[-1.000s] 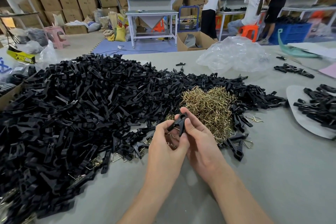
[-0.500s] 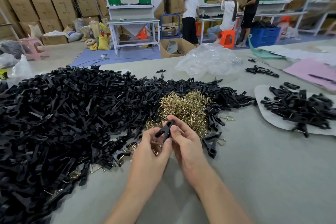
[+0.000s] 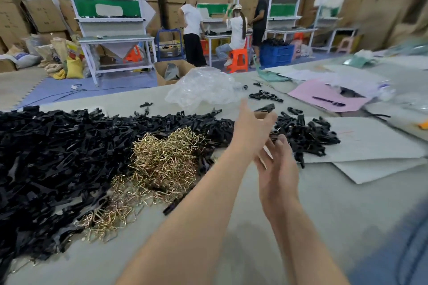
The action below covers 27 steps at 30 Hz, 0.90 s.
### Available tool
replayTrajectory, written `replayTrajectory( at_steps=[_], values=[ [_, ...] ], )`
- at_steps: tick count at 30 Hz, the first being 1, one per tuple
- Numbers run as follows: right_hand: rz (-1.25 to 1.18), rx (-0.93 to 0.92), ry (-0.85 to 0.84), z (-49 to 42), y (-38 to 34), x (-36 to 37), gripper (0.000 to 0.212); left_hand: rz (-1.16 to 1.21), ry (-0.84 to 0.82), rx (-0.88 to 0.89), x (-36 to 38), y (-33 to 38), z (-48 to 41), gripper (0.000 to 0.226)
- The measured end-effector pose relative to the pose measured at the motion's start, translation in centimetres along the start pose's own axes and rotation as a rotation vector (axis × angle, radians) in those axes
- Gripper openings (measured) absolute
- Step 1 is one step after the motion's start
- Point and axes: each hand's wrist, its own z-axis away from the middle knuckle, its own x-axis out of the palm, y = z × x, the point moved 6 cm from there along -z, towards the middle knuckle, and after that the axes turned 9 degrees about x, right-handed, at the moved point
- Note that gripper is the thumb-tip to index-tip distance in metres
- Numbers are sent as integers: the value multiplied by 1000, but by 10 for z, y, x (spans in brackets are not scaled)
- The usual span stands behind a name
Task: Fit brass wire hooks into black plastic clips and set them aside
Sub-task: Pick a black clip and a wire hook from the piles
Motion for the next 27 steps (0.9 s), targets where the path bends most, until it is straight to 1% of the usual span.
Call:
replayTrajectory(
  at_steps=[1, 2, 4, 6, 9, 13, 15, 18, 20, 23, 25, 27],
  values=[
    [20, -11, 17, -1, -5, -5, 28, 21, -37, -18, 13, 7, -11, 81],
    [59, -20, 23, -1, -10, -8, 30, 16, -57, -23, 22, 10, -16, 80],
    [131, -30, 13, 1, -12, -10, 36, -25, -53, -4, 24, 4, -9, 69],
    [178, -33, 2, 3, -6, -10, 37, -88, -40, 49, 4, -14, 16, 56],
    [257, -13, -53, 11, 17, 4, 32, -307, 48, 111, -56, -51, 64, 49],
    [466, -4, -237, 34, 69, 46, 37, -758, 216, 143, -159, -88, 132, 43],
    [572, 5, -344, 49, 99, 68, 40, -916, 316, 113, -205, -98, 163, 42],
    [759, -24, -485, 71, 143, 98, 41, -1095, 431, 9, -255, -110, 198, 41],
    [892, -86, -541, 84, 168, 113, 42, -1112, 444, -80, -273, -117, 209, 39],
    [1142, -250, -576, 95, 194, 127, 45, -1120, 407, -178, -280, -125, 207, 41],
    [1337, -389, -592, 97, 206, 130, 44, -1178, 372, -208, -280, -128, 201, 44],
    [1521, -493, -595, 94, 215, 133, 42, -1206, 347, -201, -282, -131, 198, 44]
  ],
)
